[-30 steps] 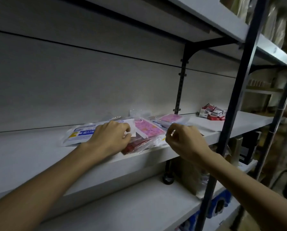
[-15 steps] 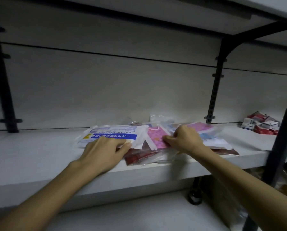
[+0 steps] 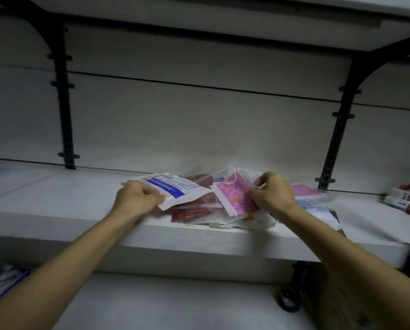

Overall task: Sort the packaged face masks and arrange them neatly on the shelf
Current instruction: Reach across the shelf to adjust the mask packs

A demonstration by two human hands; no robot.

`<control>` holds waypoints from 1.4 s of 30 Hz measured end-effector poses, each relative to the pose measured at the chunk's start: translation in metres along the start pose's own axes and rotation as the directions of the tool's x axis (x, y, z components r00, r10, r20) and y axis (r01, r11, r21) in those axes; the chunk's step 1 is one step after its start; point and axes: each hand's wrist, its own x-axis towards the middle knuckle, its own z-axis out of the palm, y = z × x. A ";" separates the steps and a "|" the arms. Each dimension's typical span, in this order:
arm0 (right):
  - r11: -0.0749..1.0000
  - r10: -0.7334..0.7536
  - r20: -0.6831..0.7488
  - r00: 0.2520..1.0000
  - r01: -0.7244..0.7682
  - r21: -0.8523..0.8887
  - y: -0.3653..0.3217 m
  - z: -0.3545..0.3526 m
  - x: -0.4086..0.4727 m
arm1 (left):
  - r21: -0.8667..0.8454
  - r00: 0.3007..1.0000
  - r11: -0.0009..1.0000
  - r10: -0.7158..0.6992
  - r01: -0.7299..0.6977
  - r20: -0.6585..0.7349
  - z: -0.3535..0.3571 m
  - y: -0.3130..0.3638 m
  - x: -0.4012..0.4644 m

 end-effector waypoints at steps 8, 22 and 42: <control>0.948 0.126 0.196 0.972 -0.176 0.264 0.001 -0.007 0.000 | -0.587 0.925 0.717 -0.318 0.377 0.206 -0.018 0.014 -0.019; 0.933 0.094 0.226 0.970 -0.165 0.319 0.015 -0.008 0.002 | -0.313 0.963 0.911 -0.239 0.268 0.127 -0.007 0.025 -0.022; 0.756 -0.015 0.057 0.998 -0.026 0.654 -0.033 0.009 -0.032 | -0.377 0.989 0.924 -0.114 0.070 -0.097 -0.085 -0.003 -0.080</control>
